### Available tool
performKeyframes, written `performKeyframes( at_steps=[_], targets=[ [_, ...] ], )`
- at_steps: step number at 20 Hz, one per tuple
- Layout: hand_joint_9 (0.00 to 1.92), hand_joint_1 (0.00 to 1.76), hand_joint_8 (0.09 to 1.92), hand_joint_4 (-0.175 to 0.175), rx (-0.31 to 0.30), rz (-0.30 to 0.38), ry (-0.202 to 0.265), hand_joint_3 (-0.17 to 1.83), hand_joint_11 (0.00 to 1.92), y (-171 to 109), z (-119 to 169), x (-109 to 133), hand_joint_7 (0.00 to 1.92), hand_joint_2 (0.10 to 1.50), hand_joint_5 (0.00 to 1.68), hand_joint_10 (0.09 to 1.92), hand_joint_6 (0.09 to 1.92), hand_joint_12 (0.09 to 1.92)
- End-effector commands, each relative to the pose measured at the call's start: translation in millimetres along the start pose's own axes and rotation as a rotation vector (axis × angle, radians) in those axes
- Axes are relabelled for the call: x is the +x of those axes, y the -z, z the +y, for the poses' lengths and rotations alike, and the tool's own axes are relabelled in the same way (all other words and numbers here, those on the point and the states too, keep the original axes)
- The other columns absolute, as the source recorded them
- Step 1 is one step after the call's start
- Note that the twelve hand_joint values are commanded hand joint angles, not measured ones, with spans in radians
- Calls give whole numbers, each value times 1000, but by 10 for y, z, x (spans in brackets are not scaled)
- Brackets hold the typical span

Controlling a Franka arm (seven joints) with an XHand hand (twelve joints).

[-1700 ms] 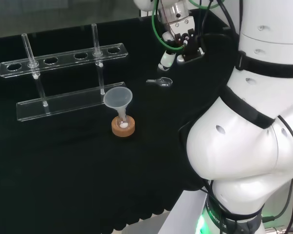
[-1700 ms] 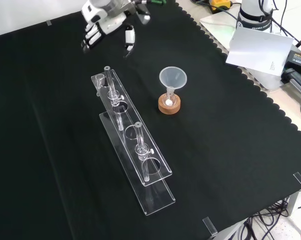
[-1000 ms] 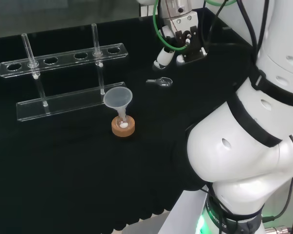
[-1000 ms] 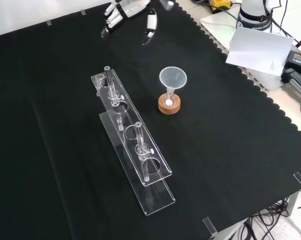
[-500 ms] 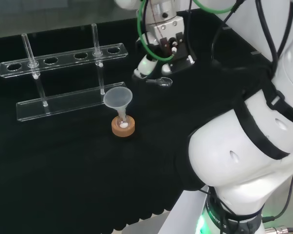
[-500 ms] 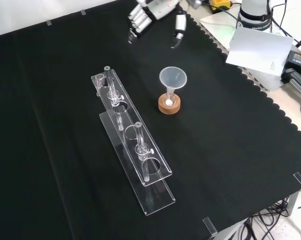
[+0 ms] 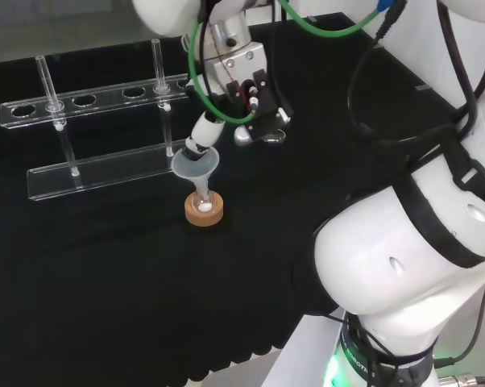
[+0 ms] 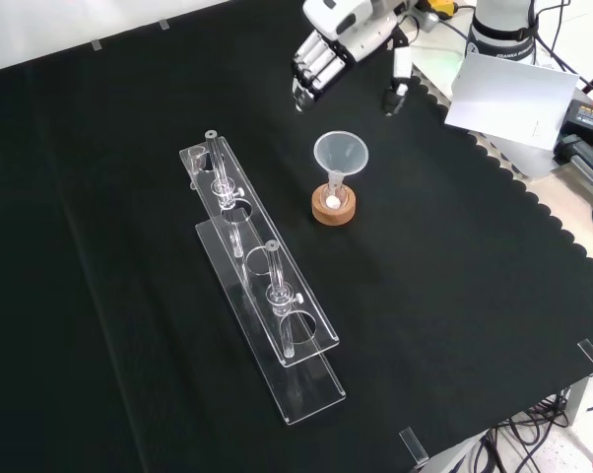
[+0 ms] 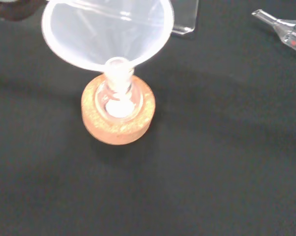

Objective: Remove the funnel from the round-bottom flask.

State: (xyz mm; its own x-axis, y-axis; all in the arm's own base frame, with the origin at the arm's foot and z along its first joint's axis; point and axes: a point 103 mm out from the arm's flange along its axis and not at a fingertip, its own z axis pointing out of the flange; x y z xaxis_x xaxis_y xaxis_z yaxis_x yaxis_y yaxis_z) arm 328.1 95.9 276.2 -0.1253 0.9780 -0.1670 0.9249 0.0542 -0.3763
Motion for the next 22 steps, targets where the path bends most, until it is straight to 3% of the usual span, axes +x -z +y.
performKeyframes(
  at_steps=[1, 10, 14, 20, 22],
  targets=[
    [114, 581, 553, -23, 40, -92, 26, 350, 204, -101, 39, 283, 0, 614, 114, 787, 87, 1483],
    [5, 592, 308, -9, 70, -221, 39, 298, 210, -311, 211, 405, 0, 614, 81, 832, 87, 1509],
    [0, 596, 87, 42, 115, -245, 45, 270, 211, -374, 314, 375, 0, 614, 11, 704, 87, 1518],
    [0, 636, 87, 104, 180, -284, 64, 200, 242, -458, 426, 397, 0, 613, 0, 483, 87, 1489],
    [0, 661, 87, 111, 154, -300, 70, 177, 259, -459, 438, 410, 0, 616, 0, 448, 87, 1481]
  ],
)
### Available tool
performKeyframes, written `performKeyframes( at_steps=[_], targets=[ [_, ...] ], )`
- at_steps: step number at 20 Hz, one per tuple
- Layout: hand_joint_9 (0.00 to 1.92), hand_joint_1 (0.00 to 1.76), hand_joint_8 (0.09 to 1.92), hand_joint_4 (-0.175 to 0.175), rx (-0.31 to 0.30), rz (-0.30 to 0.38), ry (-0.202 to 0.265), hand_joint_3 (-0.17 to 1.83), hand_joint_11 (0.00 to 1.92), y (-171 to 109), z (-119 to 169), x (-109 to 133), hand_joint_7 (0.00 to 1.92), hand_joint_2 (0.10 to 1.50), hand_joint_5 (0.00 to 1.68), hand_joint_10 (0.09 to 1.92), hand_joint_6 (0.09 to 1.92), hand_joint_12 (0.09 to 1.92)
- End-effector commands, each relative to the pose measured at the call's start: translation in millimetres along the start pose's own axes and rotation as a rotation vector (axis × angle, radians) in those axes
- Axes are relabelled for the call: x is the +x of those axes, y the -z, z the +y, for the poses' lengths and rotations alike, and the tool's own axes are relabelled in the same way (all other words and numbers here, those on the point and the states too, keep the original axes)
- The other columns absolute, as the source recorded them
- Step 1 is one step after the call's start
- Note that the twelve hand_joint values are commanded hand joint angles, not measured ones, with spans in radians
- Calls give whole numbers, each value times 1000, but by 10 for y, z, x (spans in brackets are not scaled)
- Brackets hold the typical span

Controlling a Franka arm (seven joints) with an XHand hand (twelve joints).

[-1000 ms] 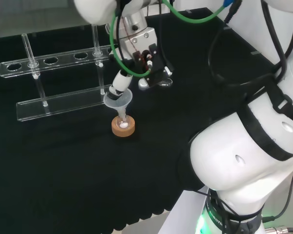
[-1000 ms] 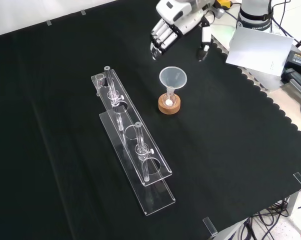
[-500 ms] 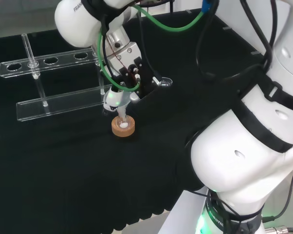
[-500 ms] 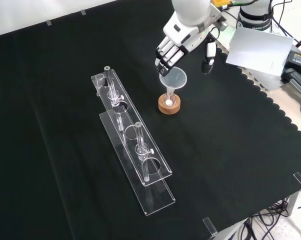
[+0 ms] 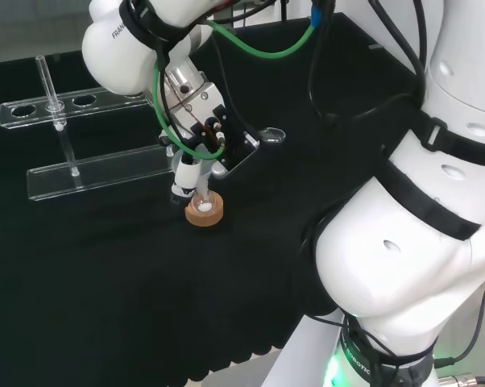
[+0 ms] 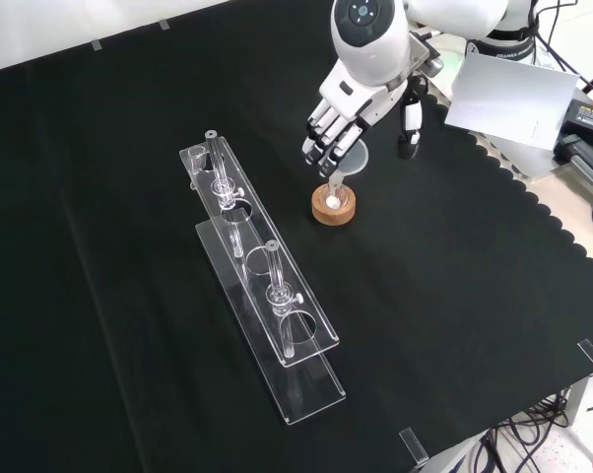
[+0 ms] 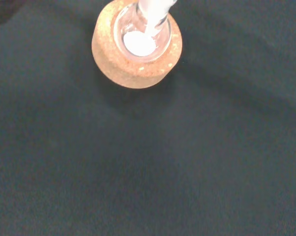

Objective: Remove the funnel from the round-bottom flask.

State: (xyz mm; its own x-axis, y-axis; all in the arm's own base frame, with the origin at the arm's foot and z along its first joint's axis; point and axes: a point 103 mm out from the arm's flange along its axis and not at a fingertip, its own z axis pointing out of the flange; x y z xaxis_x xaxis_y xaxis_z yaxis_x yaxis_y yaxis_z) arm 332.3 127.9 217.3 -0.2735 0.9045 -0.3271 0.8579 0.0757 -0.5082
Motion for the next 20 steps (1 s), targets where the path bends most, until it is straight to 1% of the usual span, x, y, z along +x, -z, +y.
performKeyframes(
  at_steps=[1, 5, 8, 10, 11, 12, 14, 16, 20],
  targets=[
    [0, 682, 87, 112, 13, -83, 0, 166, 270, 25, 164, -5, 0, 620, 0, 475, 87, 1482],
    [0, 733, 87, 108, -17, -97, -13, 147, 301, 48, 188, -24, 0, 634, 0, 617, 87, 1490],
    [0, 745, 87, 101, -19, -103, -20, 147, 304, 52, 218, -54, 0, 642, 0, 674, 87, 1496],
    [0, 748, 87, 98, -9, -104, -24, 149, 306, 37, 247, -71, 0, 645, 0, 704, 87, 1502],
    [0, 749, 87, 96, 8, -97, -27, 151, 306, 21, 266, -84, 0, 646, 0, 723, 87, 1505],
    [0, 747, 87, 94, 11, -89, -29, 154, 306, 0, 280, -95, 0, 648, 2, 744, 87, 1509],
    [0, 739, 87, 91, 8, -87, -36, 165, 314, -38, 303, -115, 15, 653, 37, 823, 87, 1514],
    [28, 736, 87, 89, 18, -87, -44, 177, 339, -67, 323, -136, 55, 654, 79, 887, 87, 1509],
    [71, 731, 87, 84, 27, -86, -56, 193, 366, -117, 359, -202, 98, 661, 123, 921, 87, 1498]
  ],
)
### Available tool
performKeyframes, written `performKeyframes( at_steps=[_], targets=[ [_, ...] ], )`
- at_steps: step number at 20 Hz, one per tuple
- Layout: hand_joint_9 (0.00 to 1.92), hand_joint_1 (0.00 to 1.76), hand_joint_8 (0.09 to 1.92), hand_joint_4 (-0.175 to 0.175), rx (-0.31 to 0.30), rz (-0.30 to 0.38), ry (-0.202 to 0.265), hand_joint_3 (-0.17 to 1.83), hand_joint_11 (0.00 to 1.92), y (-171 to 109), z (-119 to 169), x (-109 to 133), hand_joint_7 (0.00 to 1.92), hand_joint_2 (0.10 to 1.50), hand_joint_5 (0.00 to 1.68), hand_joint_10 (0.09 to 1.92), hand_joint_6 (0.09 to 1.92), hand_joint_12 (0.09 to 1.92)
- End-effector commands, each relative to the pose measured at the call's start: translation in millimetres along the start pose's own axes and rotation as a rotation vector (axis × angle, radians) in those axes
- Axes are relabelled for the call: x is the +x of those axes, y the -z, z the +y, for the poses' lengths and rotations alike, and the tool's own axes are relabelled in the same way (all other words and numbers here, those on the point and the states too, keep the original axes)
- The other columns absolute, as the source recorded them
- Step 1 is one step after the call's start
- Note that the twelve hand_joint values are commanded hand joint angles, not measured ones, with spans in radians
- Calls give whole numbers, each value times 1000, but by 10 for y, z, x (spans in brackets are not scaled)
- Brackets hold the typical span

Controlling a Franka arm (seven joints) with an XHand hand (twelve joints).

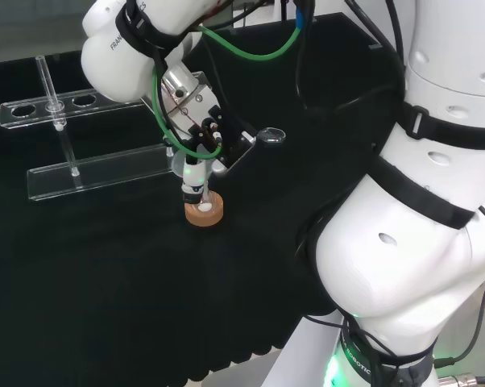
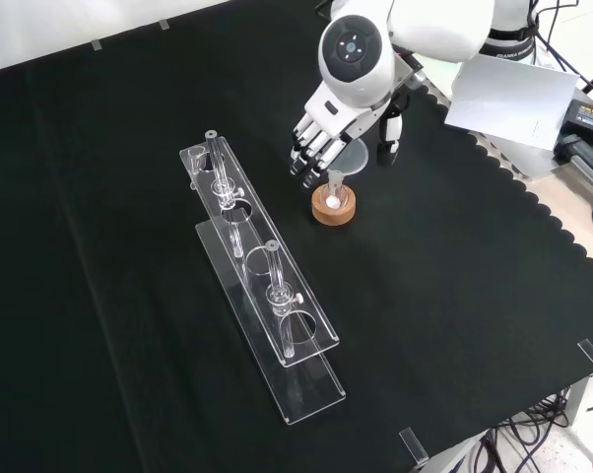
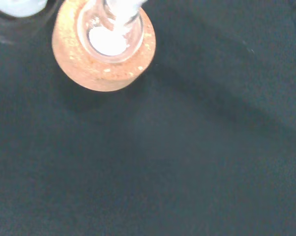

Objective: Remove the funnel from the round-bottom flask.

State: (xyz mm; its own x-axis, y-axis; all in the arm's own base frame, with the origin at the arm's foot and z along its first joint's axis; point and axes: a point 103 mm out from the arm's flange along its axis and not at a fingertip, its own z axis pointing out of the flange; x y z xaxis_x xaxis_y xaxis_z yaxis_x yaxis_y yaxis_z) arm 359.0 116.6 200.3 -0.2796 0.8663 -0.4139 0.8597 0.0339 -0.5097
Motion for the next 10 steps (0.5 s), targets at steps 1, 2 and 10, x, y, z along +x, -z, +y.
performKeyframes(
  at_steps=[1, 2, 10],
  targets=[
    [90, 730, 87, 81, 7, 3, -21, 200, 370, -67, 62, -88, 105, 662, 134, 911, 87, 1494],
    [121, 728, 94, 79, 5, 7, -23, 212, 375, -77, 66, -98, 113, 661, 146, 889, 87, 1488],
    [701, 686, 593, 12, -122, -4, -59, 402, 608, -82, 53, -100, 404, 702, 419, 592, 87, 1314]
  ],
)
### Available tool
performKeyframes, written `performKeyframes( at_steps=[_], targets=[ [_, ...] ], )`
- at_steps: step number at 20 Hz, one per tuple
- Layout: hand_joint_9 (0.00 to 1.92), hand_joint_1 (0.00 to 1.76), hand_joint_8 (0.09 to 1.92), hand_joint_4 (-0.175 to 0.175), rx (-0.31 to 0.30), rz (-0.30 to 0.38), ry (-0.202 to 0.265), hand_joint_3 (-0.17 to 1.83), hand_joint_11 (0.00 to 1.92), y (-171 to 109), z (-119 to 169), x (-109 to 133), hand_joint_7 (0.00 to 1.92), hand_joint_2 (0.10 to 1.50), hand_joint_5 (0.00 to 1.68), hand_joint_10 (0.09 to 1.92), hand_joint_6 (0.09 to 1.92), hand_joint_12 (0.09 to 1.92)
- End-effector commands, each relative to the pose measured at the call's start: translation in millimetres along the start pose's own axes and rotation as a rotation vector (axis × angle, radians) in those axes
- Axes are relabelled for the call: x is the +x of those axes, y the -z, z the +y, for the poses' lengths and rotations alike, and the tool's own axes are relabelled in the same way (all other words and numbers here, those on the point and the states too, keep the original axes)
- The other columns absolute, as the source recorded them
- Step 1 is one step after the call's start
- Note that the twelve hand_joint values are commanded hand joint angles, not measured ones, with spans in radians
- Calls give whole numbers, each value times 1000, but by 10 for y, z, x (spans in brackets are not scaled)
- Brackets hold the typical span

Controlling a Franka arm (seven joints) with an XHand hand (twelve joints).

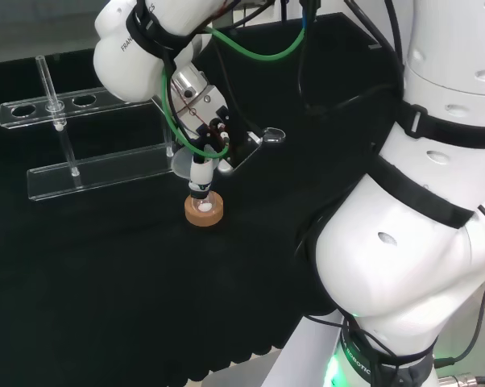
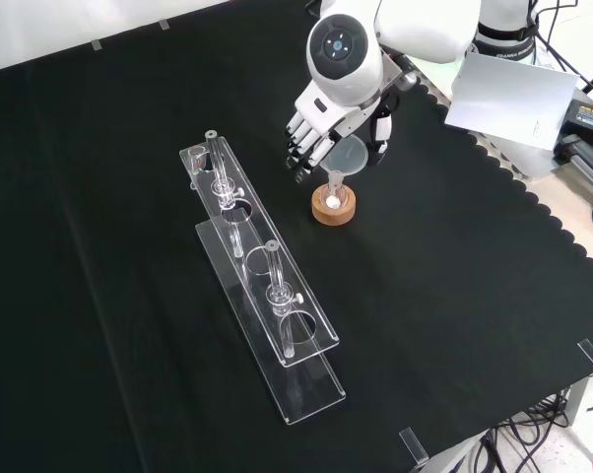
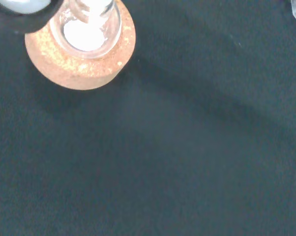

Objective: Remove the funnel from the round-bottom flask.

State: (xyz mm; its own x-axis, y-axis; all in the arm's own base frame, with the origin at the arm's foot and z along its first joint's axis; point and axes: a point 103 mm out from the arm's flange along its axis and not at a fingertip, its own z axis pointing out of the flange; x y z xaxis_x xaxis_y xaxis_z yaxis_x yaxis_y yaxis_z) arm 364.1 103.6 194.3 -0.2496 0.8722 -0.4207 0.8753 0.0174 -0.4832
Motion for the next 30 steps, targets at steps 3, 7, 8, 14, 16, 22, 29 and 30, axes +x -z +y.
performKeyframes(
  at_steps=[3, 7, 8, 14, 16, 22, 29, 30],
  targets=[
    [931, 674, 618, -5, -158, -26, -40, 445, 706, 45, -45, 9, 590, 735, 548, 480, 88, 1236],
    [1080, 699, 611, -18, -167, -30, -51, 461, 815, 113, -79, -31, 704, 765, 637, 391, 142, 1146],
    [1109, 706, 606, -21, -162, -34, -54, 462, 842, 126, -87, -43, 723, 772, 654, 363, 166, 1118],
    [1198, 719, 594, -24, -159, -43, -72, 462, 909, 214, -183, -151, 778, 790, 678, 247, 343, 1057],
    [1210, 719, 594, -23, -162, -45, -81, 464, 914, 256, -235, -193, 782, 791, 672, 227, 394, 1055],
    [1227, 719, 600, -21, -169, -40, -104, 471, 923, 425, -437, -322, 782, 788, 644, 190, 516, 1047],
    [1226, 718, 603, -21, -212, -20, -130, 473, 924, 729, -673, -467, 781, 785, 640, 179, 548, 1045],
    [1226, 717, 604, -21, -214, -10, -134, 473, 924, 774, -690, -498, 781, 785, 639, 178, 551, 1045]
  ],
)
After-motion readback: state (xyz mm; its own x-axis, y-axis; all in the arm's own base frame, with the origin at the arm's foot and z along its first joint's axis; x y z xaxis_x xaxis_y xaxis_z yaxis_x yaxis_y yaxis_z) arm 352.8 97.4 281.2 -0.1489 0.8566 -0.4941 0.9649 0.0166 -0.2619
